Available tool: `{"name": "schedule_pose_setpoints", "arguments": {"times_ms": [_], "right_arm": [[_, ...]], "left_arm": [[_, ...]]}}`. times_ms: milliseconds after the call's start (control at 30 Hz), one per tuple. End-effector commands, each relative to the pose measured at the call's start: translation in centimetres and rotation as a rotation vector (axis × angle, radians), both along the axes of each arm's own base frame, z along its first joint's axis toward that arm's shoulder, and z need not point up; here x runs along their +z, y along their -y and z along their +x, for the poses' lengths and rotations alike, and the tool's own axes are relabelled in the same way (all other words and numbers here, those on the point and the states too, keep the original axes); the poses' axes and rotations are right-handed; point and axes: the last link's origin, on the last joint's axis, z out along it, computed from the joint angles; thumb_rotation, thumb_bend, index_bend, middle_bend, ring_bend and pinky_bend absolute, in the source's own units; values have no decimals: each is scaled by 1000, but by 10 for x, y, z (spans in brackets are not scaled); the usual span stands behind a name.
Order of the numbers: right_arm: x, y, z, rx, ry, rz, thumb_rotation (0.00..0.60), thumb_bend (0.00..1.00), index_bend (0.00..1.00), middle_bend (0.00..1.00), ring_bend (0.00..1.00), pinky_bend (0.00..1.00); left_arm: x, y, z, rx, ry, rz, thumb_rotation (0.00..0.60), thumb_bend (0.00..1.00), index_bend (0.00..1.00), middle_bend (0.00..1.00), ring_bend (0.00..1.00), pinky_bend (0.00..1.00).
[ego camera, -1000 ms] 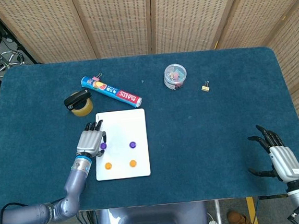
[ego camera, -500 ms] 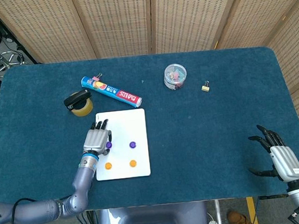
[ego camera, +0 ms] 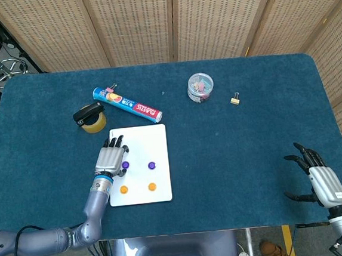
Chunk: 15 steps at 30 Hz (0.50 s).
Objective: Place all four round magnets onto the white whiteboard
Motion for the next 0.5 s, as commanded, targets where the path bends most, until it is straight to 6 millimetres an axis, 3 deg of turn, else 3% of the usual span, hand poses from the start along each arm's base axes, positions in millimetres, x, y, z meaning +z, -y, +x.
{"name": "schedule_pose_setpoints", "arguments": {"times_ms": [33,333,500], "right_arm": [[0,0,0,0,1,1,600,77,223,0,0,0],[-1,-1,2,9,1,5,600,78,223,0,0,0],[-1,-2,4,17,-1,4,600,77,223,0,0,0]], "left_arm": [[4,1,0,-1,14,0,600,259,260,0,0,0],[60,16,-5,-52,96,63,600,250,44,0,0,0],[98,29,-25,-83,122,124,600,139,0,0,0,0]]}}
